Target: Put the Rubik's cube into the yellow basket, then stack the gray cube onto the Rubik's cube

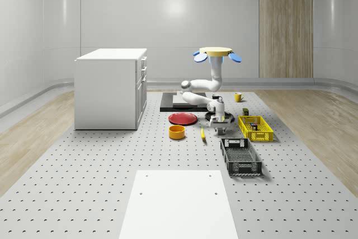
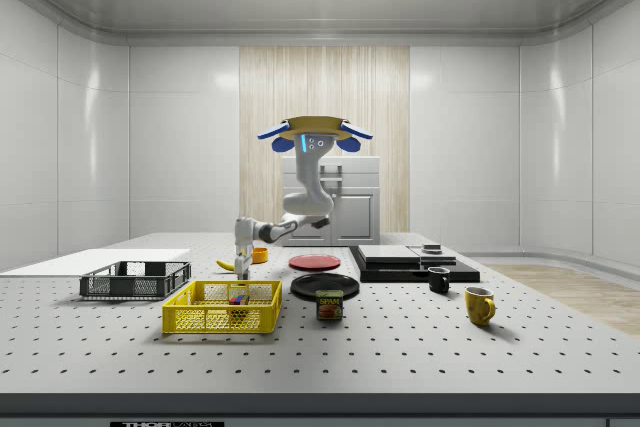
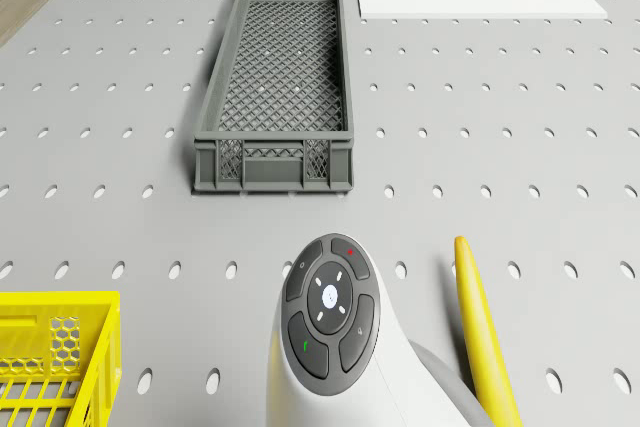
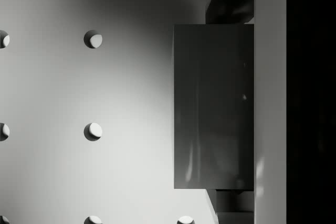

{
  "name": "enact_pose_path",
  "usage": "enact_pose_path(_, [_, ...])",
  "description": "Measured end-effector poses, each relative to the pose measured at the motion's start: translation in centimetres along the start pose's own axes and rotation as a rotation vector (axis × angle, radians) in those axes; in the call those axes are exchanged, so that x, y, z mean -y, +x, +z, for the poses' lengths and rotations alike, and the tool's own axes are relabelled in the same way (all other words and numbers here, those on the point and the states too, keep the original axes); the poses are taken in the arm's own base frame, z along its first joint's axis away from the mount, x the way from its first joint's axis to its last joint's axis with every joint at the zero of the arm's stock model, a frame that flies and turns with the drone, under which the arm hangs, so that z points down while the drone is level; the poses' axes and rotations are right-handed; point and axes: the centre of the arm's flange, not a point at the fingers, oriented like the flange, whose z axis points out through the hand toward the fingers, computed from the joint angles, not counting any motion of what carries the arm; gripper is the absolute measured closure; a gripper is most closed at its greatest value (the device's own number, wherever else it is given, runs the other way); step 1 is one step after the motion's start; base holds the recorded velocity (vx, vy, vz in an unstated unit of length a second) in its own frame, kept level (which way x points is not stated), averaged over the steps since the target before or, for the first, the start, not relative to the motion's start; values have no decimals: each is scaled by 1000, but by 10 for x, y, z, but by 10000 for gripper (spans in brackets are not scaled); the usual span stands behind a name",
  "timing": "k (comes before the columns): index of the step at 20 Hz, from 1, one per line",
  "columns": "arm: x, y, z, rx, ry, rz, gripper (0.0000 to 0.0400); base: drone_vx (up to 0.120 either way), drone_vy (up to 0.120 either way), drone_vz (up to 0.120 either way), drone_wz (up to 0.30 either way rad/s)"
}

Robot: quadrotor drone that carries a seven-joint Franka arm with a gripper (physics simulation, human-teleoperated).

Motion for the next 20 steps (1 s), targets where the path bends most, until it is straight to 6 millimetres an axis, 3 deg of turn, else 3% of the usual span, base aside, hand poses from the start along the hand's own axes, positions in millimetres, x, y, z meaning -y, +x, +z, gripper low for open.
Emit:
enact_pose_path(6, [0, 0, 2, 0, 0, 0, 131, 0, 0, 0, 0])
enact_pose_path(15, [0, 0, -8, 0, 0, 0, 148, 0, 0, 0, 0])
enact_pose_path(20, [0, 0, -24, 0, 0, 0, 149, 0, 0, 112, 0])
